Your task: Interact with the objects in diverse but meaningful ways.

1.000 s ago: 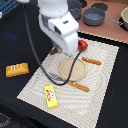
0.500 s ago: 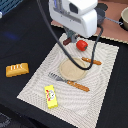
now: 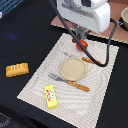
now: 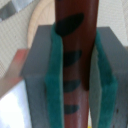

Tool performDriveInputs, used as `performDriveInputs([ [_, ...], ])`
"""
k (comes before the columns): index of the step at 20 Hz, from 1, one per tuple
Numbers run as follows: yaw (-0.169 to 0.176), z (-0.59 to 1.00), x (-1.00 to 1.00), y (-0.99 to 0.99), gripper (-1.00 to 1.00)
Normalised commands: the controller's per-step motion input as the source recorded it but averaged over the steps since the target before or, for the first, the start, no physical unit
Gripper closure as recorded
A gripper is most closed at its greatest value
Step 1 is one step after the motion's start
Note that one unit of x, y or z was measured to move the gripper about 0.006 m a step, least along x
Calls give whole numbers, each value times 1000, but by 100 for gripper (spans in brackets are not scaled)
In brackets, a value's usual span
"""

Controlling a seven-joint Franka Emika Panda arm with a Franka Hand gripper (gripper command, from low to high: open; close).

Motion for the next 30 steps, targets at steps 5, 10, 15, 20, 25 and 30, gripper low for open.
performDriveInputs([
  [5, 0, 29, 953, 421, 100],
  [10, 0, -1, 907, 442, 100],
  [15, -2, -50, 833, 453, 100],
  [20, -1, -152, 720, 427, 100],
  [25, 0, -337, 501, 352, 100],
  [30, 0, -200, 218, 259, 100],
])
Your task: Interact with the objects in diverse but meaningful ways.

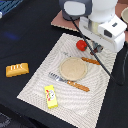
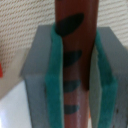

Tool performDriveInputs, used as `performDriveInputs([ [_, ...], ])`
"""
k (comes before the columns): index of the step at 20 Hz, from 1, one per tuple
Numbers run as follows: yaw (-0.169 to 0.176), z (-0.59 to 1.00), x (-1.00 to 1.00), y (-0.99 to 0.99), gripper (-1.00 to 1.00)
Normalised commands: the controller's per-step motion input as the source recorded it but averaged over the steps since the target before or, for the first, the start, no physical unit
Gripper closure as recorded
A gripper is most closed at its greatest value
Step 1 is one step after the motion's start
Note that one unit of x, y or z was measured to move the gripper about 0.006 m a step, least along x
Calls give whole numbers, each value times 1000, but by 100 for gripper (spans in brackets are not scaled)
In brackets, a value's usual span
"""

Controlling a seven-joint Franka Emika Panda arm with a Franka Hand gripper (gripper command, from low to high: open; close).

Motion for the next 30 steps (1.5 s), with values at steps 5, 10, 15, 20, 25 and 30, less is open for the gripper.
performDriveInputs([
  [5, -3, 367, 228, 290, -100],
  [10, -10, 949, 179, 333, -100],
  [15, 0, 1000, 106, 278, -100],
  [20, 0, 572, -267, -168, -100],
  [25, 0, 166, -726, -470, -100],
  [30, 0, 0, -813, -467, -100],
])
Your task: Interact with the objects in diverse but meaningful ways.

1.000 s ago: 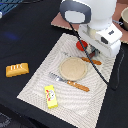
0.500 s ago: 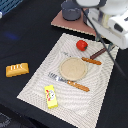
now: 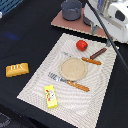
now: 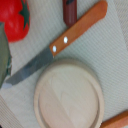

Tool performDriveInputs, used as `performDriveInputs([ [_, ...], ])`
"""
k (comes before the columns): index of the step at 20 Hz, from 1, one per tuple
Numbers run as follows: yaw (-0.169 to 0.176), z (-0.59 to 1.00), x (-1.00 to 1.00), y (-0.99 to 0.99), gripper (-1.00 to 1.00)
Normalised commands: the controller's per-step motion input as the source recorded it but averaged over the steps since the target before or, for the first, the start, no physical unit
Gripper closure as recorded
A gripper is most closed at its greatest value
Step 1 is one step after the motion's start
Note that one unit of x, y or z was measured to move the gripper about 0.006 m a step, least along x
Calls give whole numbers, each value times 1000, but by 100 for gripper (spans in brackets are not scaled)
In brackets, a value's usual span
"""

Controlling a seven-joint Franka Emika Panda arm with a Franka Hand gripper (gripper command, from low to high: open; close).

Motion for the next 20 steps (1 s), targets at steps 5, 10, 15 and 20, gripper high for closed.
performDriveInputs([
  [5, 0, 0, -861, -434, -100],
  [10, 0, 0, -866, -453, -100],
  [15, -5, -21, -782, -539, -100],
  [20, -51, -34, -670, -586, -100],
])
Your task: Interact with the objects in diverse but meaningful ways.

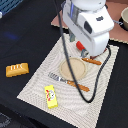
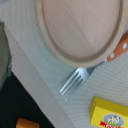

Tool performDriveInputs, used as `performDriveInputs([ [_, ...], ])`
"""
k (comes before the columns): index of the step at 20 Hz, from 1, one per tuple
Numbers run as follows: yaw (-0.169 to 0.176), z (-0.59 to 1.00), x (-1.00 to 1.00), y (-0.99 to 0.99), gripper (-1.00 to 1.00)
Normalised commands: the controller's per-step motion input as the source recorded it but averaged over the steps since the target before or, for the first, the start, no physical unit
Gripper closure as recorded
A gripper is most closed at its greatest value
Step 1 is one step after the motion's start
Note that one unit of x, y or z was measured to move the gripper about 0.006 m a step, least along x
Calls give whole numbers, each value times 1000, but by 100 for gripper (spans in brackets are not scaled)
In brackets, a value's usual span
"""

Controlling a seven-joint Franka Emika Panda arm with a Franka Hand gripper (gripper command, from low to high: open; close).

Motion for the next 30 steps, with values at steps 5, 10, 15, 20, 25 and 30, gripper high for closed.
performDriveInputs([
  [5, -143, -2, -569, -481, -100],
  [10, -171, 0, -533, -445, -100],
  [15, -129, 50, -68, -635, -100],
  [20, -143, 54, 227, -617, -100],
  [25, -202, -14, 86, -427, -100],
  [30, -54, -180, -23, -195, -100],
])
